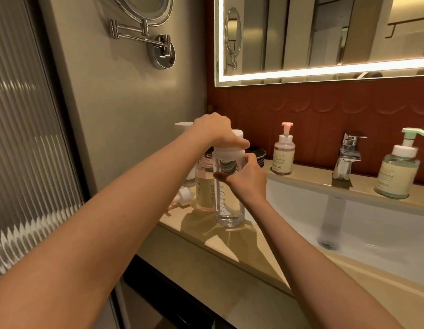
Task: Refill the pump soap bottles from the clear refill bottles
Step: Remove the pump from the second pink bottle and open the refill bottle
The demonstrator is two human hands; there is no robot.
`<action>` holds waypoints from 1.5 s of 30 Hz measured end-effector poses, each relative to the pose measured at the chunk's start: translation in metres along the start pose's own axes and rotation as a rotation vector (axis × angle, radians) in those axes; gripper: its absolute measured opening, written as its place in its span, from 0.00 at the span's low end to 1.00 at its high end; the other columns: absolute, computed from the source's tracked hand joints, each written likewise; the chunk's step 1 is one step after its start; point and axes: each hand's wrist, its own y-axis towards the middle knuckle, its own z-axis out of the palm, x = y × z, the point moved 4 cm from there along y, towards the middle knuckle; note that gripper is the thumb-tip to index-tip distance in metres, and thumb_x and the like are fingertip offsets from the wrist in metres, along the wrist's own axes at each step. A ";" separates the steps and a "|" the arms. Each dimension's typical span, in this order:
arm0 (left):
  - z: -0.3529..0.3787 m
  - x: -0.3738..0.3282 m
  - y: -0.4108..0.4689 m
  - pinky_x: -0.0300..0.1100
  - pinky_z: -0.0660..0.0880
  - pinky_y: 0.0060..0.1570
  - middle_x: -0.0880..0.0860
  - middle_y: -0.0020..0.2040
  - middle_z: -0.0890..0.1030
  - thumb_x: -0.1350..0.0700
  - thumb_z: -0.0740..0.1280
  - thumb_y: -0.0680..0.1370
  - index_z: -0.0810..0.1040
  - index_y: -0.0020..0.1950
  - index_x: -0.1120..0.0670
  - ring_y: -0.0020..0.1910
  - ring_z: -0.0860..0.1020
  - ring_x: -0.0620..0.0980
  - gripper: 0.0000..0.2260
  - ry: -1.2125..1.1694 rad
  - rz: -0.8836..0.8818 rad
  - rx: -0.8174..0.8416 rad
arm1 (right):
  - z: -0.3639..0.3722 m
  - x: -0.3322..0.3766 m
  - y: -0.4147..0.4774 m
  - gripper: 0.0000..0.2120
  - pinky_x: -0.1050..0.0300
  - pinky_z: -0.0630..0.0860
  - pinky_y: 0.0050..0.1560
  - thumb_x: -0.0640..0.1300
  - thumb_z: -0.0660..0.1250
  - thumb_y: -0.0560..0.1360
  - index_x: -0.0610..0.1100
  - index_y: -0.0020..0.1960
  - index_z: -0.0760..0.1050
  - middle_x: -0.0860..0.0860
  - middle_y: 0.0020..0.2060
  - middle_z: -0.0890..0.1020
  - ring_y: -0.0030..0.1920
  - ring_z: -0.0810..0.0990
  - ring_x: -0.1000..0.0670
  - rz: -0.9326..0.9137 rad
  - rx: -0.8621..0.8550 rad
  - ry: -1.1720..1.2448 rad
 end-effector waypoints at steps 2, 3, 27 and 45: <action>0.001 0.004 -0.003 0.43 0.66 0.39 0.53 0.45 0.74 0.33 0.60 0.72 0.74 0.55 0.56 0.43 0.72 0.51 0.28 0.017 -0.089 -0.089 | 0.003 0.002 -0.001 0.33 0.59 0.71 0.47 0.50 0.77 0.65 0.44 0.63 0.65 0.48 0.59 0.77 0.56 0.76 0.48 -0.004 -0.013 -0.011; -0.001 0.005 -0.005 0.43 0.66 0.40 0.54 0.45 0.73 0.33 0.59 0.72 0.74 0.55 0.56 0.44 0.72 0.52 0.28 0.014 -0.132 -0.100 | 0.003 0.003 -0.001 0.33 0.59 0.71 0.46 0.50 0.77 0.65 0.43 0.63 0.65 0.48 0.59 0.77 0.55 0.75 0.48 -0.005 -0.024 -0.013; 0.122 0.087 -0.106 0.47 0.78 0.48 0.52 0.60 0.71 0.52 0.77 0.66 0.64 0.67 0.50 0.53 0.75 0.52 0.34 -0.757 -0.258 0.134 | 0.008 -0.010 -0.001 0.35 0.55 0.74 0.52 0.51 0.77 0.64 0.43 0.63 0.63 0.46 0.61 0.73 0.59 0.74 0.47 0.025 -0.119 0.035; 0.152 0.094 -0.096 0.51 0.62 0.64 0.54 0.67 0.65 0.43 0.74 0.65 0.58 0.72 0.46 0.67 0.65 0.55 0.40 -0.364 -0.178 -0.035 | 0.014 -0.022 -0.012 0.39 0.58 0.71 0.50 0.55 0.77 0.64 0.44 0.67 0.62 0.47 0.62 0.74 0.60 0.75 0.47 0.085 -0.142 0.082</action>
